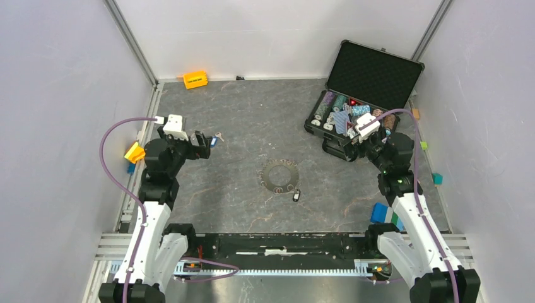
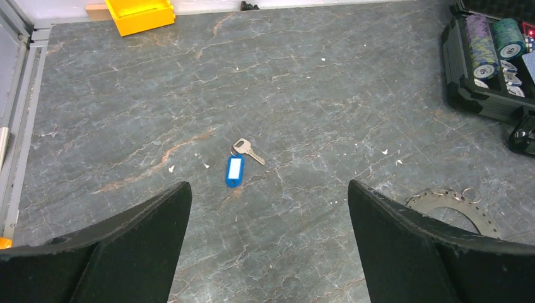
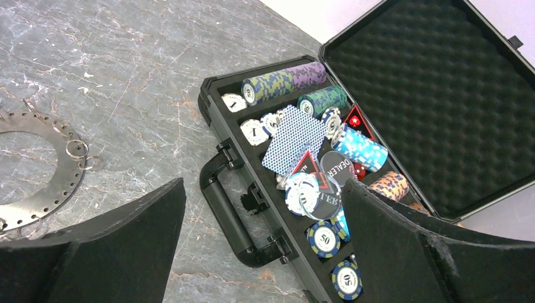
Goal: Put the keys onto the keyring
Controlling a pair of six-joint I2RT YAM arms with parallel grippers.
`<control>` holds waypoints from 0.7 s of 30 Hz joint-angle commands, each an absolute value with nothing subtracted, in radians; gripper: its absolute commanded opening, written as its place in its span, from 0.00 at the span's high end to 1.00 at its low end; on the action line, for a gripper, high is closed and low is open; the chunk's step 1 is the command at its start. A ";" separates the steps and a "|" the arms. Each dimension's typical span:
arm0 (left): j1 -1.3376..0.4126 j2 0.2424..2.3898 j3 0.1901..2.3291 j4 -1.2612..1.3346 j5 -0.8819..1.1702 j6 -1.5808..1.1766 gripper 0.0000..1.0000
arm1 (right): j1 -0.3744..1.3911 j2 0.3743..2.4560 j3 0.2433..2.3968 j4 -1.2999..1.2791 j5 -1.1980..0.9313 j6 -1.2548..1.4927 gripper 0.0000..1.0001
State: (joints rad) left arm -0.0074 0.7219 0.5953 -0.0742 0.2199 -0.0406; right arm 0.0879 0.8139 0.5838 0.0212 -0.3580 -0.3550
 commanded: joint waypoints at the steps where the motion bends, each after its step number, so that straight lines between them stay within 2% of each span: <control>1: -0.002 0.720 0.644 -0.072 0.233 -0.048 0.00 | 0.085 0.806 0.589 0.032 -0.361 -0.368 0.02; 14: -0.002 0.725 0.707 -0.162 0.214 -0.003 0.00 | 0.067 0.791 0.589 0.005 -0.423 -0.411 0.02; 18: -0.002 0.738 0.768 -0.262 0.388 0.127 0.00 | 0.089 0.816 0.607 -0.027 -0.470 -0.422 0.02; 21: -0.002 0.750 0.802 -0.319 0.438 0.150 0.00 | 0.152 0.845 0.612 -0.025 -0.440 -0.423 0.02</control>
State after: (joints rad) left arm -0.0063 0.7387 0.7303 -0.2211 0.3069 0.0475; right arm 0.0917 0.8165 0.5838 -0.0158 -0.4255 -0.4065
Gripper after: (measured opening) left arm 0.995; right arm 0.979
